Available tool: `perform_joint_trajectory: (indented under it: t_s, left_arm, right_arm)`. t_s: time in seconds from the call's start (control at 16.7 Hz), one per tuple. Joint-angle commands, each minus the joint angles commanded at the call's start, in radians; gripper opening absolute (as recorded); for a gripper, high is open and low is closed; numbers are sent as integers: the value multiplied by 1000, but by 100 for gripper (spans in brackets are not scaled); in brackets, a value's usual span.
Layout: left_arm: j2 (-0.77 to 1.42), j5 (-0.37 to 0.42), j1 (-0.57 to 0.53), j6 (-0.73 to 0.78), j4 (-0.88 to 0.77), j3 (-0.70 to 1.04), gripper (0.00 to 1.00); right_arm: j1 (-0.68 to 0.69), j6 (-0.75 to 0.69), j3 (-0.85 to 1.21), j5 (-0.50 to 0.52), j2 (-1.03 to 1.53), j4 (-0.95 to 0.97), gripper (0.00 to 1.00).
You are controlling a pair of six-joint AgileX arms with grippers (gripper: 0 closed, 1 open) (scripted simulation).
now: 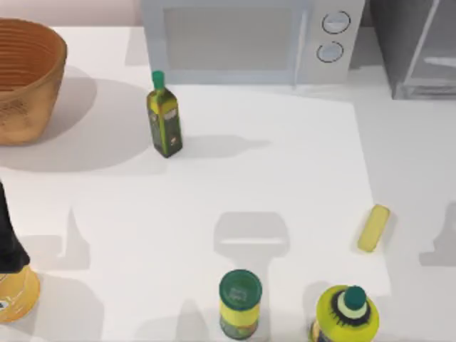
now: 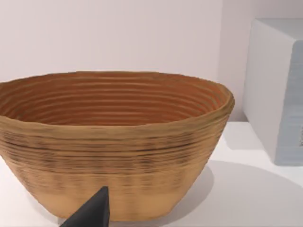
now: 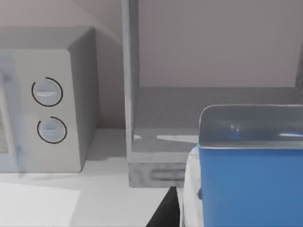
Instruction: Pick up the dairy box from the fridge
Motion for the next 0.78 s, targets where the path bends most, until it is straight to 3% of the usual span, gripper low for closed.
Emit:
perform_joint_trajectory:
  t_s: [0.48,0.78]
  left_arm:
    - [0,0,0,0,0,0,100]
    - [0,0,0,0,0,0,100]
  right_arm:
    - [7,0,-22,7,-51,-37,0]
    - [79,-23,56,-55,99,97,0]
